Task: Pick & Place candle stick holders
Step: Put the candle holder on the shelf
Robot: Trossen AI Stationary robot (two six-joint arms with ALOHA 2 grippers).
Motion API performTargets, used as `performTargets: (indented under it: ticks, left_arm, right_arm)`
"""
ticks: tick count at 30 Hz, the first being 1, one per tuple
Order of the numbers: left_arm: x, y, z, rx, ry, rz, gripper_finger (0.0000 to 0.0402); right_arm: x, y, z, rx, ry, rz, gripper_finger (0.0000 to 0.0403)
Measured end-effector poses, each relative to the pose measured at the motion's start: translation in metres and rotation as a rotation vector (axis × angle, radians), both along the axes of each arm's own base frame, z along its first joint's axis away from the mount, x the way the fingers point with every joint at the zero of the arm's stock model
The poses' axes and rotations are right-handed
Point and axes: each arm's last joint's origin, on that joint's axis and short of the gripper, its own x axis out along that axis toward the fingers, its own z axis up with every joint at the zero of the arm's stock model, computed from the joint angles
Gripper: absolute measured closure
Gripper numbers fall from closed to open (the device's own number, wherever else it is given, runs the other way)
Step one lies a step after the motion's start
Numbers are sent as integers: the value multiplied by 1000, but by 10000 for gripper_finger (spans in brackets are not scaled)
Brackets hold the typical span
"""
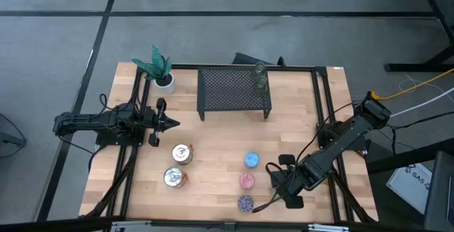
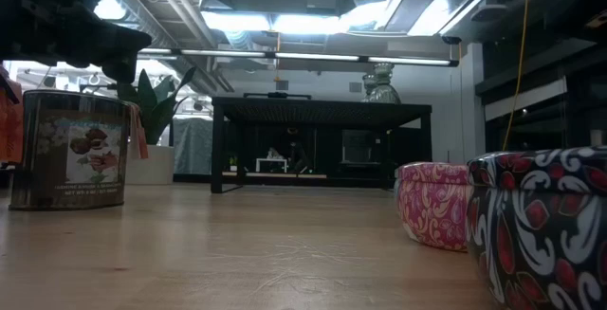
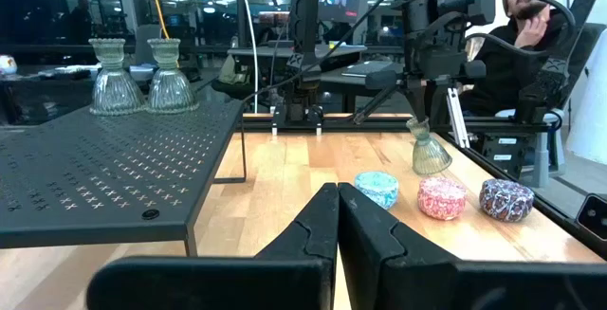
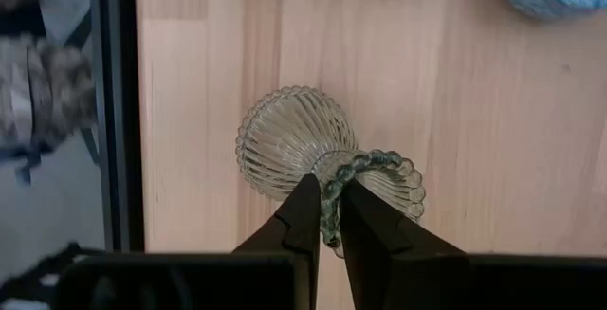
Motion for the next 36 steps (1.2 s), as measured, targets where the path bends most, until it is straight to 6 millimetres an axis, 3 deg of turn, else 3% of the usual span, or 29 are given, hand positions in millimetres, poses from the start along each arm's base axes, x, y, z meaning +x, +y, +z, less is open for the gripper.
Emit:
performTargets:
  ticks: [9, 19, 32, 36]
  left_arm:
    - [0, 0, 0, 0, 0, 0, 400]
    - [0, 0, 0, 0, 0, 0, 400]
    - [0, 0, 0, 0, 0, 0, 400]
    - [0, 0, 0, 0, 0, -1, 400]
  right_arm:
    - [-6, 7, -2, -12, -31, -13, 369]
    - [9, -10, 1, 49, 4, -10, 369]
    - [-17, -31, 39, 8, -56, 149, 369]
    - [-21, -47, 54, 5, -83, 147, 369]
